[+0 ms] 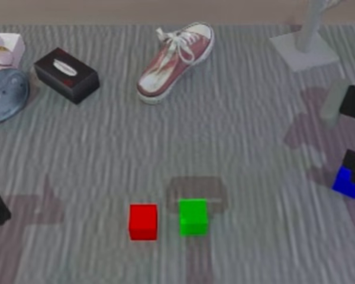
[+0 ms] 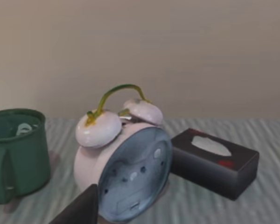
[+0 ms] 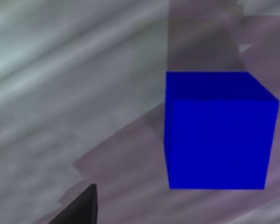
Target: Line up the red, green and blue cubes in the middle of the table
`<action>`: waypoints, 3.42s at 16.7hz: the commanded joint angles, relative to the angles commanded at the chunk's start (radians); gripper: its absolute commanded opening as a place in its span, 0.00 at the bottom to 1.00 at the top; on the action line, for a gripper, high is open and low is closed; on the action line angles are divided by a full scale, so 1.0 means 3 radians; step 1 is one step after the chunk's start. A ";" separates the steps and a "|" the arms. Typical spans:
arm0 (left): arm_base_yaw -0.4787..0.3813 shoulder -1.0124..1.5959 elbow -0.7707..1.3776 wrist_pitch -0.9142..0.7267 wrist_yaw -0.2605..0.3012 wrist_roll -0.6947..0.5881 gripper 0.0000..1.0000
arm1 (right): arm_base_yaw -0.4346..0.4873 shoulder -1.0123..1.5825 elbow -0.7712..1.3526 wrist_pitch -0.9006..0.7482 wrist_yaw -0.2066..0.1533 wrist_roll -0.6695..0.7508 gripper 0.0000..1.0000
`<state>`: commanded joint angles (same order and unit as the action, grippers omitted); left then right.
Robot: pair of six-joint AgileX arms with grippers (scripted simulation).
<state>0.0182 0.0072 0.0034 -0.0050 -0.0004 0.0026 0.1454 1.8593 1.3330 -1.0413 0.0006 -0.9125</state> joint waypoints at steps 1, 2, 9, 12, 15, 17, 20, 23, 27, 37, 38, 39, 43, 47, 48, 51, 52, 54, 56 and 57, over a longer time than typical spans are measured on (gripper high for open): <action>0.0006 -0.0024 -0.0012 0.0017 0.0001 -0.0009 1.00 | 0.0001 0.0017 0.0017 -0.0011 0.0000 -0.0011 1.00; 0.0006 -0.0024 -0.0012 0.0017 0.0001 -0.0009 1.00 | 0.0001 0.0017 0.0017 -0.0011 0.0000 -0.0011 1.00; 0.0006 -0.0024 -0.0012 0.0017 0.0001 -0.0009 1.00 | -0.0004 0.0125 -0.0126 0.0234 0.0001 -0.0013 1.00; 0.0006 -0.0024 -0.0012 0.0017 0.0001 -0.0009 1.00 | 0.0002 0.0298 -0.0360 0.0670 0.0002 -0.0003 1.00; 0.0006 -0.0024 -0.0012 0.0017 0.0001 -0.0009 1.00 | 0.0007 0.0431 -0.0530 0.0957 0.0003 0.0002 1.00; 0.0006 -0.0024 -0.0012 0.0017 0.0001 -0.0009 1.00 | 0.0007 0.0445 -0.0548 0.0983 0.0003 0.0002 1.00; 0.0006 -0.0024 -0.0012 0.0017 0.0001 -0.0009 1.00 | 0.0007 0.0445 -0.0548 0.0983 0.0003 0.0002 0.92; 0.0006 -0.0024 -0.0012 0.0017 0.0001 -0.0009 1.00 | 0.0007 0.0445 -0.0548 0.0983 0.0003 0.0002 0.70; 0.0006 -0.0024 -0.0012 0.0017 0.0001 -0.0009 1.00 | 0.0007 0.0445 -0.0548 0.0983 0.0003 0.0002 0.40; 0.0006 -0.0024 -0.0012 0.0017 0.0001 -0.0009 1.00 | 0.0007 0.0445 -0.0548 0.0983 0.0003 0.0002 0.00; 0.0006 -0.0024 -0.0012 0.0017 0.0001 -0.0009 1.00 | 0.0007 0.0445 -0.0548 0.0983 0.0003 0.0002 0.00; 0.0006 -0.0024 -0.0012 0.0017 0.0001 -0.0009 1.00 | 0.0007 0.0445 -0.0548 0.0983 0.0003 0.0002 0.00; 0.0006 -0.0024 -0.0012 0.0017 0.0001 -0.0009 1.00 | 0.0014 0.0372 -0.0498 0.0878 -0.0011 0.0016 0.00; 0.0006 -0.0024 -0.0012 0.0017 0.0001 -0.0009 1.00 | 0.0026 0.0187 -0.0237 0.0393 -0.0013 0.0010 0.00; 0.0006 -0.0024 -0.0012 0.0017 0.0001 -0.0009 1.00 | 0.0028 0.0133 -0.0167 0.0260 -0.0013 0.0011 0.00; 0.0006 -0.0024 -0.0012 0.0017 0.0001 -0.0009 1.00 | 0.0033 0.0018 -0.0049 0.0066 -0.0012 0.0016 0.00; 0.0006 -0.0024 -0.0012 0.0017 0.0001 -0.0009 1.00 | 0.0033 0.0017 -0.0047 0.0064 -0.0012 0.0016 0.00; 0.0006 -0.0024 -0.0012 0.0017 0.0001 -0.0009 1.00 | 0.0018 0.0030 -0.0056 0.0071 -0.0013 0.0021 0.00; 0.0006 -0.0024 -0.0012 0.0017 0.0001 -0.0009 1.00 | 0.0069 0.0034 -0.0042 0.0061 -0.0013 0.0019 0.00; 0.0006 -0.0024 -0.0012 0.0017 0.0001 -0.0009 1.00 | 0.0148 0.0039 -0.0023 0.0047 -0.0012 0.0017 0.00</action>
<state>0.0200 0.0000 0.0000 0.0000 0.0000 0.0000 0.1898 1.8710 1.3260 -1.0272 -0.0031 -0.9072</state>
